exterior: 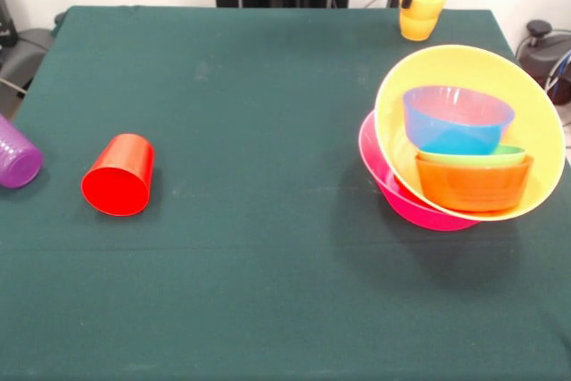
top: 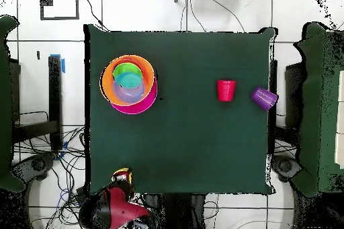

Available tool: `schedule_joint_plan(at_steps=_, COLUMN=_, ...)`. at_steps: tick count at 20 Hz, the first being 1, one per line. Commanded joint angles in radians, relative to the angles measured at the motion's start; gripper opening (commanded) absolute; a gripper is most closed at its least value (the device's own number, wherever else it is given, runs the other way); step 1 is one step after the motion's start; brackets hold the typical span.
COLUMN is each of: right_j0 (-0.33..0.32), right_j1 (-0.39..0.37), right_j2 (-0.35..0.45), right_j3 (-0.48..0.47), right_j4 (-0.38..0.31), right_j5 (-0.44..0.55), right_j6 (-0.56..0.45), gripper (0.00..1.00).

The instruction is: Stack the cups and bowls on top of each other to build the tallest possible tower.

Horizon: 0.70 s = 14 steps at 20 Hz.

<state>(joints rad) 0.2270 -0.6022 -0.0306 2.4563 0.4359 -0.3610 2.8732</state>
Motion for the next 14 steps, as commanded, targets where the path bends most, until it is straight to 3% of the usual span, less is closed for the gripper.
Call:
schedule_joint_plan(at_steps=1, right_j0=0.035, right_j1=-0.028, right_j2=0.078, right_j3=0.020, right_j4=0.050, right_j5=0.030, right_j6=0.240, gripper=1.00)
schedule_joint_plan(at_steps=14, right_j0=0.103, right_j1=-0.084, right_j2=0.065, right_j3=0.012, right_j4=0.129, right_j5=0.108, right_j6=0.239, gripper=1.00)
